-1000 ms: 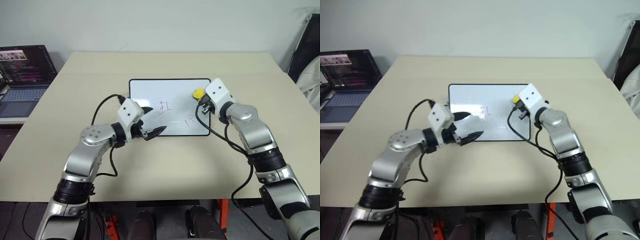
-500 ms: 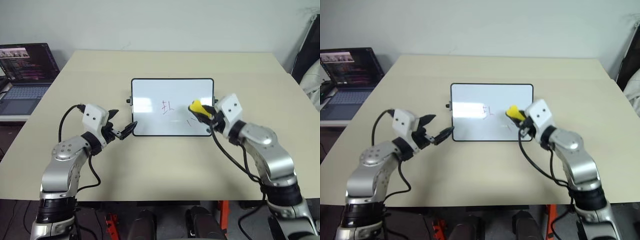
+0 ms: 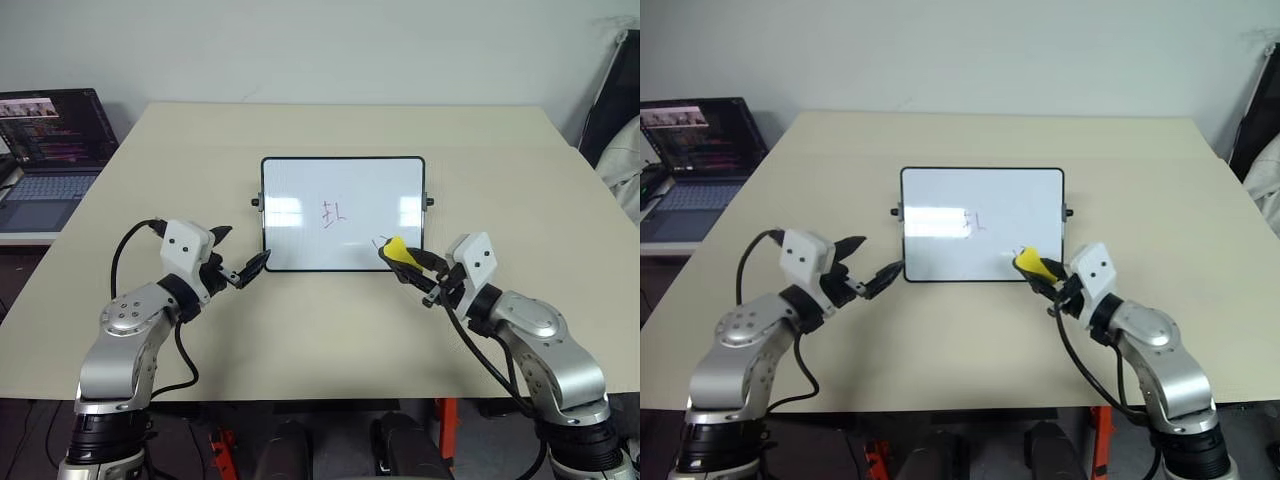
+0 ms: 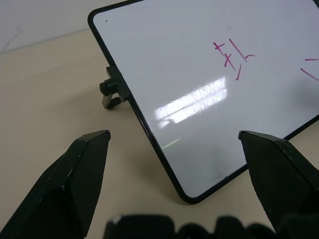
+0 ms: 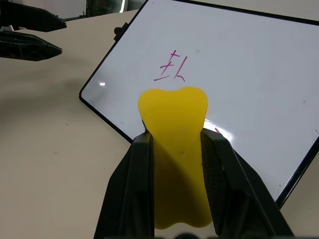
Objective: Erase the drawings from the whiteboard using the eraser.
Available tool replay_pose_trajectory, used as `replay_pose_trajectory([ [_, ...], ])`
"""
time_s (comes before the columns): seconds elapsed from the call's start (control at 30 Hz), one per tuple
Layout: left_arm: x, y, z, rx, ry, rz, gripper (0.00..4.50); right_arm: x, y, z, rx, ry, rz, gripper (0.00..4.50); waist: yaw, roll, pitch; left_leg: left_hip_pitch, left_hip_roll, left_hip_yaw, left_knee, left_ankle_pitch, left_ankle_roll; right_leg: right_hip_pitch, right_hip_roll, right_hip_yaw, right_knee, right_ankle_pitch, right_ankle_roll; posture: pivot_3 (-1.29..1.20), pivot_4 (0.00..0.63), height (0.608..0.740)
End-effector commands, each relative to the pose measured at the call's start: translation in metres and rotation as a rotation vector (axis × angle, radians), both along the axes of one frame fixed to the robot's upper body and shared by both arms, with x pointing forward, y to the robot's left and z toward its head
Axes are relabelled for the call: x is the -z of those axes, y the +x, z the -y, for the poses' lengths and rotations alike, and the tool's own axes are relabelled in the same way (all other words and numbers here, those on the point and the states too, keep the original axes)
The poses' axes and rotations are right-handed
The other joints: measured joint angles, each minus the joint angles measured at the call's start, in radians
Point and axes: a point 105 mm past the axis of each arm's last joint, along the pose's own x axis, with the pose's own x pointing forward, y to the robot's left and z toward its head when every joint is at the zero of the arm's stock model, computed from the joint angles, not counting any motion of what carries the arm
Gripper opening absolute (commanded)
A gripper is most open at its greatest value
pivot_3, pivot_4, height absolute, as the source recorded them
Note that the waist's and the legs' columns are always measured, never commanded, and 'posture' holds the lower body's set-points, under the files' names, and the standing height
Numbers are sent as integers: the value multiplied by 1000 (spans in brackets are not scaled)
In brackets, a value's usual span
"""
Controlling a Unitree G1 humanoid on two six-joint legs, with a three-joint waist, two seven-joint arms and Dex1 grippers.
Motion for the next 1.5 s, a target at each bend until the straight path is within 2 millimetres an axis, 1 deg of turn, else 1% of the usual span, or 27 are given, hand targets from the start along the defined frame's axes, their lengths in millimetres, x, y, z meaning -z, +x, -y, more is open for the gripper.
replay_pose_trajectory([
  [0.03, -13, -1, 7, 24, 17, 61, 4500, -11, -2, -6, -16, -23, 74, 973, 0, 0, 0, 0, 0, 0, 0, 0, 0, 0, 0, 0, 0, 0, 0, 0, 150, 740],
  [0.27, -16, -1, 7, 15, 29, 74, 4500, -14, 1, -17, -46, -73, 118, 973, 0, 0, 0, 0, 0, 0, 0, 0, 0, 0, 0, 0, 0, 0, 0, 0, 150, 740],
  [0.5, -16, -2, 8, 11, 32, 76, 4500, -29, 10, -43, -133, -92, 164, 973, -1, 0, 0, 0, 0, -1, 0, 0, 0, 0, 0, 0, 0, 0, -1, 0, 150, 740],
  [0.57, -14, -1, 8, 10, 34, 74, 4500, -35, 20, -53, -141, -125, 202, 973, -1, 0, 0, 0, 0, -1, 0, 0, 0, 0, 0, 0, 0, 1, -1, 0, 150, 740],
  [0.7, -7, 0, 15, 39, 54, 64, 4500, -51, 56, -78, -115, -253, 328, 973, -4, 0, 0, 1, 0, 0, 0, 0, 0, 0, 0, 0, 1, 2, -3, 0, 150, 740],
  [0.8, -5, 1, 20, 66, 69, 65, 4500, -62, 77, -96, -91, -235, 344, 973, -3, 0, 0, 0, 0, 0, 0, 0, 0, 0, 0, -1, 1, 2, -3, 0, 150, 740],
  [0.87, -5, 2, 23, 81, 75, 68, 4500, -56, 94, -102, -54, -298, 362, 973, -3, 0, 0, 0, 0, 0, 0, 0, 0, -1, 0, -1, 2, 2, -4, 0, 150, 740],
  [0.9, -5, 3, 23, 84, 75, 70, 4500, -51, 101, -102, -36, -341, 371, 973, -3, 0, 0, 0, 0, 0, -1, 0, 0, -1, 0, -1, 2, 2, -4, 0, 150, 740],
  [0.93, -6, 3, 24, 87, 74, 71, 4500, -40, 111, -101, -24, -416, 373, 973, 0, 0, 0, 0, 0, 0, 0, 0, 0, -1, 0, -1, 2, 2, -4, 0, 150, 740],
  [1.03, -5, 4, 24, 92, 71, 70, 4500, -17, 126, -95, -16, -545, 359, 973, 2, 0, 0, -1, -2, 0, 0, 0, 0, -1, -1, -2, 0, 2, -4, 0, 150, 740],
  [1.1, -5, 3, 24, 93, 70, 68, 4500, -2, 128, -93, -44, -583, 296, 972, -2, -1, -1, 0, -2, 0, 0, 0, 0, -1, -1, 0, 1, 2, -4, 0, 150, 740],
  [1.17, -4, 2, 23, 92, 71, 67, 4500, 9, 124, -94, -89, -597, 235, 971, -3, -1, -1, 2, -1, -1, 0, 0, 0, 0, -1, 0, 2, 2, -4, 0, 150, 740],
  [1.27, -4, 2, 23, 90, 69, 68, 4500, 28, 112, -93, -196, -672, 181, 970, -4, -1, -1, 4, 0, 0, 1, 0, 0, 1, 0, -1, 5, 2, -4, 0, 150, 740],
  [1.33, -3, 2, 23, 91, 68, 68, 4500, 31, 110, -92, -217, -700, 186, 970, -4, -1, -1, 5, 0, 0, 1, 1, 0, 2, 0, -1, 5, 2, -4, 0, 150, 740],
  [1.37, -3, 3, 23, 91, 68, 68, 4500, 28, 112, -91, -200, -700, 203, 970, -4, -1, -1, 5, 0, 0, 1, 1, 1, 2, 0, -1, 5, 2, -4, 0, 150, 740],
  [1.4, -3, 3, 23, 91, 67, 68, 4500, 23, 116, -90, -174, -693, 222, 970, -4, -1, -1, 5, 0, 0, 1, 1, 1, 2, 0, -1, 6, 3, -4, 0, 150, 740],
  [1.5, -2, 2, 24, 94, 67, 67, 4500, -3, 135, -84, -21, -635, 310, 970, -4, -1, -1, 6, 0, 0, 1, 3, 2, 2, 0, -1, 6, 3, -5, 0, 150, 740],
])
